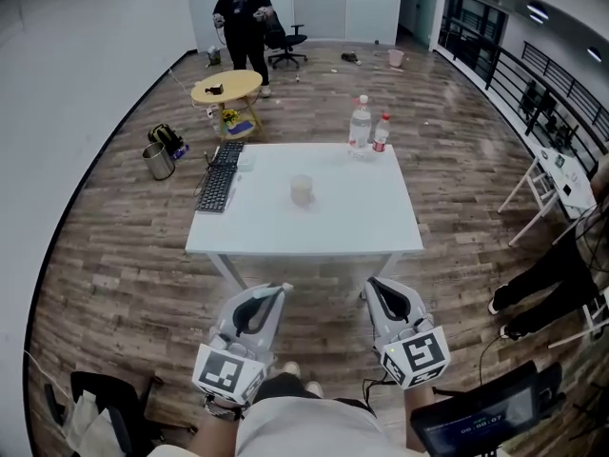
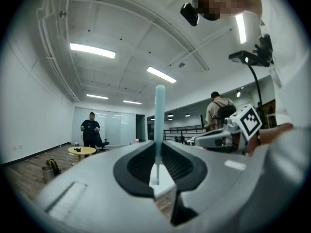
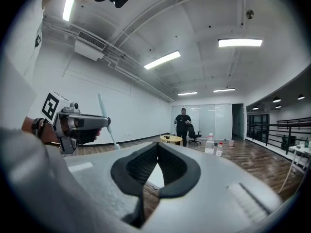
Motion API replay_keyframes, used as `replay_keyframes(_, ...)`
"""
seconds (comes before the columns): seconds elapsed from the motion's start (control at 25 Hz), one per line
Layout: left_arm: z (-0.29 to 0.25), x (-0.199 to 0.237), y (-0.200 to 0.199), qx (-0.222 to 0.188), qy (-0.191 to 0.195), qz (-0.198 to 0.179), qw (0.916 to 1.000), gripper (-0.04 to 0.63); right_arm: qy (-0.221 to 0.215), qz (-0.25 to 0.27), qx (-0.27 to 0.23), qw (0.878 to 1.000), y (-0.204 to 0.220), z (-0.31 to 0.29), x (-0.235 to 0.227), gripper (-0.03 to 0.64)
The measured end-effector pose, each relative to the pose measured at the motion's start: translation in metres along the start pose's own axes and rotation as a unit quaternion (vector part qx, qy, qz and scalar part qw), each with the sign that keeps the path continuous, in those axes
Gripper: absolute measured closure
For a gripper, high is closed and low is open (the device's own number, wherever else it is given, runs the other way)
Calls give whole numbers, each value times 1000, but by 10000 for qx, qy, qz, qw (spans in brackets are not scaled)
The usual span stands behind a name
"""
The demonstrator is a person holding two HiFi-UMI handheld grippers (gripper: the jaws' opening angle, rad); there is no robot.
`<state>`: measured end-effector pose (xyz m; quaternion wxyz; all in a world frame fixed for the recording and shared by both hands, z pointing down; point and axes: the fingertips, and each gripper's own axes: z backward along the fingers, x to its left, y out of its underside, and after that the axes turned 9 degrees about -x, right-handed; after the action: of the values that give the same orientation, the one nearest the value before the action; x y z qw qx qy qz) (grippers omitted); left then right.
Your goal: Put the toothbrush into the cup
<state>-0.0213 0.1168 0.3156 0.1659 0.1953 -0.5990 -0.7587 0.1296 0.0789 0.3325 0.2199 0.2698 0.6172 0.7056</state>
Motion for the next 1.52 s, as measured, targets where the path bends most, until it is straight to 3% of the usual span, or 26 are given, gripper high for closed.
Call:
replay_keyframes(0.68,-23,16,11,-32,49,109,9999,543,82,68,31,9999,0,-22,-16,615)
replay_keyframes(1.52,-88,87,37,-2,291,256,9992,543,296,120,175,9993,13,-104,-47,615)
